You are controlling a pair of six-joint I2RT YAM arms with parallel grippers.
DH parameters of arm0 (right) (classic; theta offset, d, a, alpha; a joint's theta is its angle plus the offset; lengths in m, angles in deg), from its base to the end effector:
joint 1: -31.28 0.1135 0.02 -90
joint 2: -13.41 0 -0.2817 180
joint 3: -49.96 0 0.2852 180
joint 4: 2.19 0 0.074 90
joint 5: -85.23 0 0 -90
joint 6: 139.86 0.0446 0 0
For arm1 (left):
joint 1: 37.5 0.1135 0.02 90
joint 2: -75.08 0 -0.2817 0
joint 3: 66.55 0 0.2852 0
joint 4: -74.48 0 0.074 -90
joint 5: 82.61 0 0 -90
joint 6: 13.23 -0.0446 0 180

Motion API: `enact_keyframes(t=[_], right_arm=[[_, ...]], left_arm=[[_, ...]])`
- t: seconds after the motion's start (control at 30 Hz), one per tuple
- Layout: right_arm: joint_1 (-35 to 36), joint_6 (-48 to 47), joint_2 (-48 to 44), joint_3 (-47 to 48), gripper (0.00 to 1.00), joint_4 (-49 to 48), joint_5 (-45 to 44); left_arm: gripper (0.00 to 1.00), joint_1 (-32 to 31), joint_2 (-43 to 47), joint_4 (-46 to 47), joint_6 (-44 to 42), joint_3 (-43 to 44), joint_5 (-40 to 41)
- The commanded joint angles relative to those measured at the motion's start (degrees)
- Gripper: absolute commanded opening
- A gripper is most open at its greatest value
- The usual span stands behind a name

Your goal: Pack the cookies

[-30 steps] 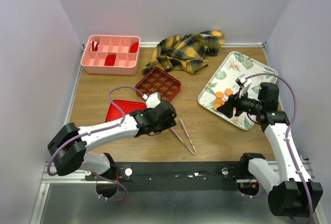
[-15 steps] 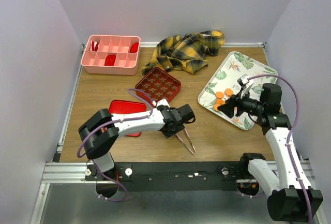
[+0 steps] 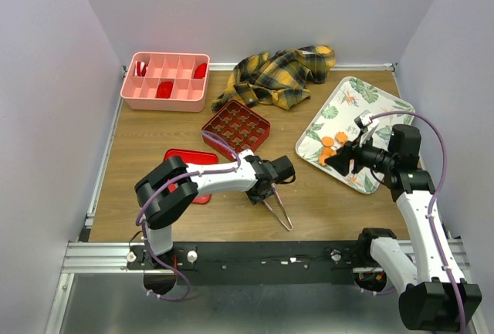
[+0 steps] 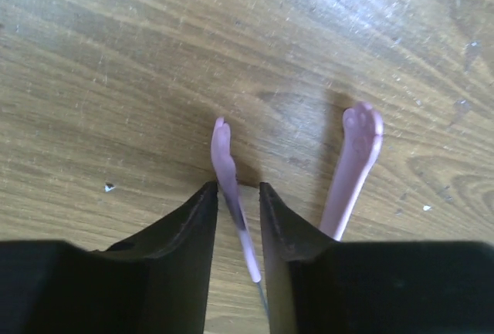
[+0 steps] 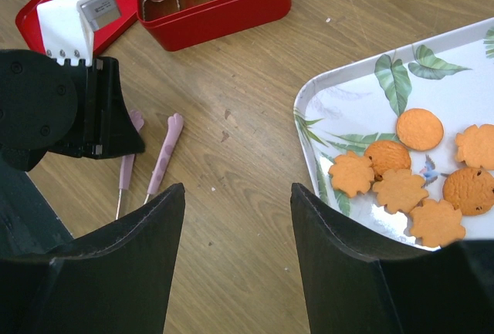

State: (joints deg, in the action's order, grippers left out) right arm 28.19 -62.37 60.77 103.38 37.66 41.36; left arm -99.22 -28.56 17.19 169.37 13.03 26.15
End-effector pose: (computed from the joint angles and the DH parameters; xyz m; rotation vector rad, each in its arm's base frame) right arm 0.2014 0.0213 0.2925 -0.6123 1.9395 0.6929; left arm 0.1852 -0.3141 0.1561 -0.7757 2.6778 -0.1032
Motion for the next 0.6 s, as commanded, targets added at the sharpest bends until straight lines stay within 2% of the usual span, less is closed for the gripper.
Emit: enact_keyframes(t=[0.0, 0.07, 0.1, 0.17, 0.2, 0.27, 0.43, 0.53, 0.57], right_arm=[[0.2, -0.8, 0.4, 0.8, 0.64, -0.5, 0.4], [0.2, -1.2, 0.7, 1.3, 0.64, 0.0, 0.9], [0.2, -1.5, 0.9, 1.6, 0.64, 0.2, 1.6], [0.2, -3.0, 1.2, 2.2, 0.64, 1.6, 2.6], [0.2, -3.5, 1.4, 2.8, 0.64, 2.0, 3.6], [0.2, -4.9, 1.7, 3.4, 0.64, 3.2, 4.6], [0.2, -8.2, 4.0, 6.6, 0.64, 8.5, 10.4], [0.2, -11.5, 6.0, 8.7, 0.66, 13.0, 16.1], [0.2, -11.7, 6.5, 9.1, 0.68, 13.8, 17.5]], left_arm=[[0.32, 0.5, -0.8, 0.2, -1.0, 1.3, 0.5], [0.26, 0.7, -0.7, 0.8, -1.5, 1.2, 0.2], [0.19, 0.7, -0.6, 1.1, -1.9, 1.3, 0.0], [0.13, 0.8, -0.1, 2.1, -3.4, 1.6, 0.1], [0.06, 0.9, 0.4, 2.9, -4.1, 1.7, 0.2], [0.01, 1.1, 1.5, 5.3, -5.9, 1.6, 0.1], [0.00, 1.4, 5.2, 11.0, -10.5, 1.0, 0.4], [0.00, 3.1, 9.3, 18.8, -16.0, -1.6, 0.1], [0.00, 4.0, 11.7, 25.2, -18.0, -2.7, -2.0]])
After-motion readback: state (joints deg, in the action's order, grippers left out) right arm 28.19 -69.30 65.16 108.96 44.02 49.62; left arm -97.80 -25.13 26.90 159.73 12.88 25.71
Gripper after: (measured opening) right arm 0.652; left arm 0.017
